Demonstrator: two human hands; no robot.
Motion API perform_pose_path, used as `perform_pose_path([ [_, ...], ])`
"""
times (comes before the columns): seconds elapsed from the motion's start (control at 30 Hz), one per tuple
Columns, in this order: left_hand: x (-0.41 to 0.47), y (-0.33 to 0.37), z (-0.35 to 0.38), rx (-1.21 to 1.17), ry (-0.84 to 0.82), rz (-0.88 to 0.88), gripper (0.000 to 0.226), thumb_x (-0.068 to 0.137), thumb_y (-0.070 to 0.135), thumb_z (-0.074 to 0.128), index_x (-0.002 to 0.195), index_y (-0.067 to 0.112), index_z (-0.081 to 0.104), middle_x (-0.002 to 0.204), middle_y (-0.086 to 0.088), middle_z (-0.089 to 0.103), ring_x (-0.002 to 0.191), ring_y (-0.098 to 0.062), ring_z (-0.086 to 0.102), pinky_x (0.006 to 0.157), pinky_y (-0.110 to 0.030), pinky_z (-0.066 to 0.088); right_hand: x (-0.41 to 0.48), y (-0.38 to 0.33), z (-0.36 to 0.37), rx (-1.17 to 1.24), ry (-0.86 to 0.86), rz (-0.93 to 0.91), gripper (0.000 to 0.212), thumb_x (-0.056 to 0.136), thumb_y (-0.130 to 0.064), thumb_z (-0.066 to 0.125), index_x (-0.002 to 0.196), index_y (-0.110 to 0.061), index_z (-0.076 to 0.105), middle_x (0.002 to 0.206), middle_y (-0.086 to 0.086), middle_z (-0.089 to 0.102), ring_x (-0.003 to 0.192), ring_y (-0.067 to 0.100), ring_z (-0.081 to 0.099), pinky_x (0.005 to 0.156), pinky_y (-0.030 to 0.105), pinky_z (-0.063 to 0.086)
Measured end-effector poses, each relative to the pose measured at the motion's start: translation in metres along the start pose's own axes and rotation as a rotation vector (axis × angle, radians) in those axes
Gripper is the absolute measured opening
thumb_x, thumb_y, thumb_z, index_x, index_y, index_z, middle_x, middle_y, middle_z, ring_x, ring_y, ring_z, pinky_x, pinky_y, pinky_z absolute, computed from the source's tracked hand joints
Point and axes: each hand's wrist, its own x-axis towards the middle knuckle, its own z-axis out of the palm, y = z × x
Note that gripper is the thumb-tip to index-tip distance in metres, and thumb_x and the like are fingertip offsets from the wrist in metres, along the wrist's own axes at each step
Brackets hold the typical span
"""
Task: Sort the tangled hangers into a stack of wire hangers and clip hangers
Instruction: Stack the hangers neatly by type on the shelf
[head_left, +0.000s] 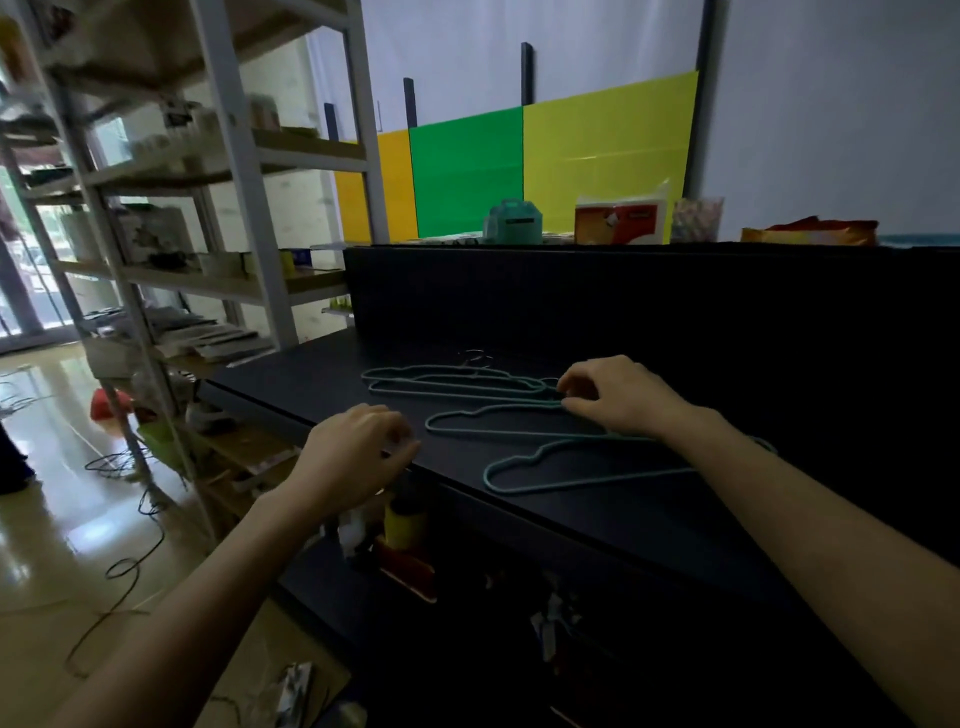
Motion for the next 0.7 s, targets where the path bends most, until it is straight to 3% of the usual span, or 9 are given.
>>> perform_pose_path([
  [0.5, 0.121, -0.100, 0.071, 0.024, -0.051, 0.118, 0.045, 0.089, 0.046, 0.046, 0.123, 0.017, 0.051, 0.122, -0.001, 0.055, 0.114, -0.019, 0.048, 0.090, -0.032, 0.040, 0.101, -0.010, 0.035, -0.048, 0.004, 0.154, 0.031, 0.087, -0.036, 0.058, 0.116, -0.025, 0.058, 0.116, -0.002, 0.062, 0.103, 0.016, 0.058, 0.089, 0.034, 0.050],
  [0.6, 0.153, -0.116, 0.087, -0.051, -0.142, 0.159, 0.067, 0.083, 0.060, 0.046, 0.134, 0.017, 0.041, 0.137, -0.002, 0.047, 0.125, -0.019, 0.041, 0.101, -0.034, 0.036, 0.112, -0.012, 0.036, -0.051, 0.011, 0.207, 0.032, 0.087, -0.037, 0.058, 0.117, -0.025, 0.058, 0.116, -0.004, 0.062, 0.103, 0.014, 0.058, 0.089, 0.034, 0.050],
  [0.7, 0.182, -0.128, 0.094, -0.171, -0.312, 0.185, 0.110, 0.055, 0.089, 0.033, 0.141, 0.020, 0.031, 0.148, -0.002, 0.035, 0.135, -0.020, 0.032, 0.111, -0.035, 0.026, 0.118, -0.011, 0.037, -0.055, 0.026, 0.265, 0.034, 0.087, -0.038, 0.058, 0.119, -0.026, 0.057, 0.116, -0.005, 0.060, 0.104, 0.014, 0.057, 0.091, 0.036, 0.050],
])
